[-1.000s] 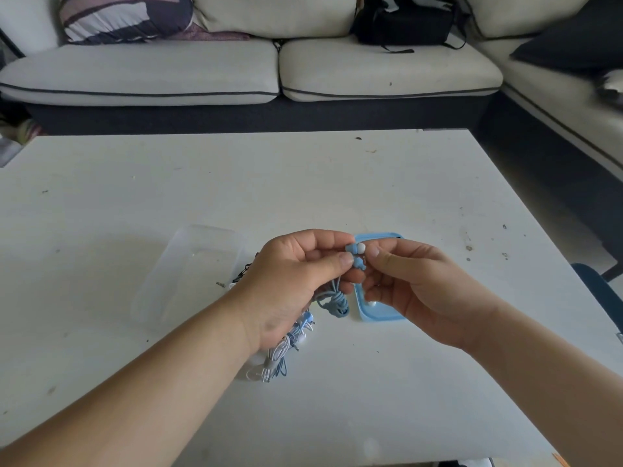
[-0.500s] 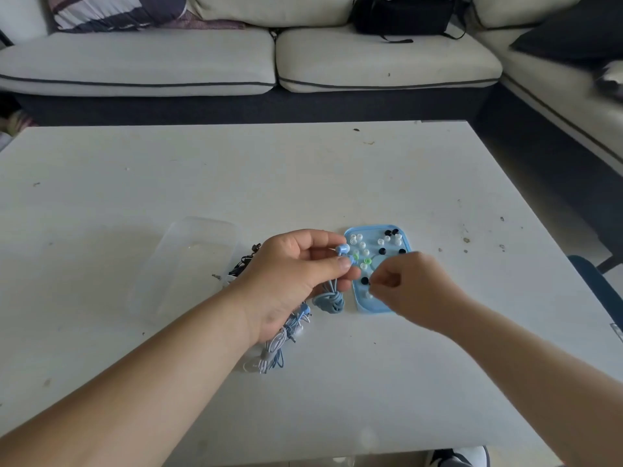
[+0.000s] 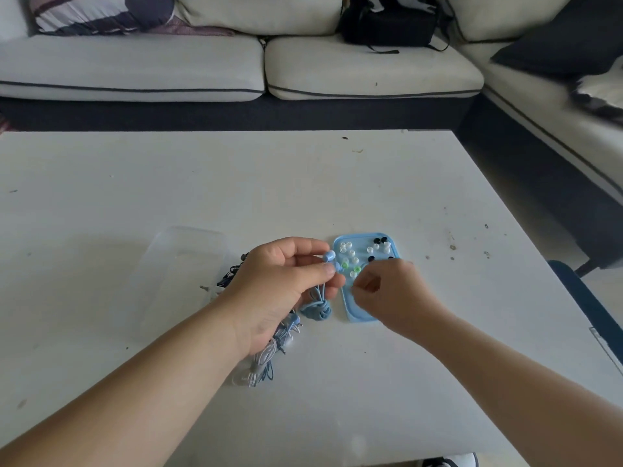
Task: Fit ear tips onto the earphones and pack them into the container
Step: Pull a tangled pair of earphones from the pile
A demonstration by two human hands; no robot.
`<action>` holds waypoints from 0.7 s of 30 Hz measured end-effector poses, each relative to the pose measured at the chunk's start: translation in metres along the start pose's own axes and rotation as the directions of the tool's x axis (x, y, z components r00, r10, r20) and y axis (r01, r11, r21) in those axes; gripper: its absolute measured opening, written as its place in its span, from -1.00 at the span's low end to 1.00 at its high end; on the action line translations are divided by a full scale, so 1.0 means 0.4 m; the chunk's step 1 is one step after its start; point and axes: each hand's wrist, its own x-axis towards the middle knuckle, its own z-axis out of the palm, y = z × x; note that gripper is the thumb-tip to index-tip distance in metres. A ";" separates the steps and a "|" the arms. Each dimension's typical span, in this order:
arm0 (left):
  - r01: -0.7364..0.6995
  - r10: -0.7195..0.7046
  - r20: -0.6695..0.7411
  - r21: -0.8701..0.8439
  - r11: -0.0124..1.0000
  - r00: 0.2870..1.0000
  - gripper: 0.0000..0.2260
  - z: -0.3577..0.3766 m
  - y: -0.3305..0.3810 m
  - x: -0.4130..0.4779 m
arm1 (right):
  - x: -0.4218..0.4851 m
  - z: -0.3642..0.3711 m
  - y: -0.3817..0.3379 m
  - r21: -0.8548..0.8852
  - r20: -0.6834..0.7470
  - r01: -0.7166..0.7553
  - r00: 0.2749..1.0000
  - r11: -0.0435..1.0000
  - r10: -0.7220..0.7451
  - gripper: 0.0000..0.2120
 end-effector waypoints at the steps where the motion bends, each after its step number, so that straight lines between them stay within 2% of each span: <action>1: -0.006 0.006 -0.008 -0.009 1.000 1.000 -0.79 0.000 0.000 0.002 | -0.005 -0.018 -0.017 0.142 -0.003 -0.040 0.999 0.989 0.041 -0.90; 3: -0.016 0.016 -0.024 -0.023 1.000 1.000 -0.78 0.000 0.001 0.006 | -0.022 -0.054 -0.051 0.479 0.069 -0.132 0.991 0.868 0.113 -0.95; 5: -0.031 0.029 -0.035 -0.034 0.999 0.999 -0.76 0.001 0.003 0.009 | -0.039 -0.081 -0.076 0.752 0.189 -0.220 0.975 0.621 0.117 -0.96; 7: -0.051 0.049 -0.047 -0.042 0.998 0.998 -0.74 0.002 0.005 0.010 | -0.047 -0.096 -0.090 0.858 0.267 -0.271 0.961 0.437 0.070 -0.93; 9: -0.074 0.071 -0.057 -0.036 0.997 0.996 -0.71 0.002 0.006 0.010 | -0.049 -0.101 -0.096 0.893 0.304 -0.291 0.953 0.343 0.016 -0.91; 13: -0.105 0.105 -0.056 -0.011 0.994 0.993 -0.71 0.003 0.008 0.009 | -0.048 -0.100 -0.096 0.915 0.343 -0.311 0.935 0.257 -0.090 -0.89; 21: -0.139 0.137 -0.068 -0.025 0.990 0.988 -0.73 0.006 0.004 0.008 | -0.049 -0.092 -0.092 0.924 0.329 -0.285 0.932 0.255 -0.149 -0.87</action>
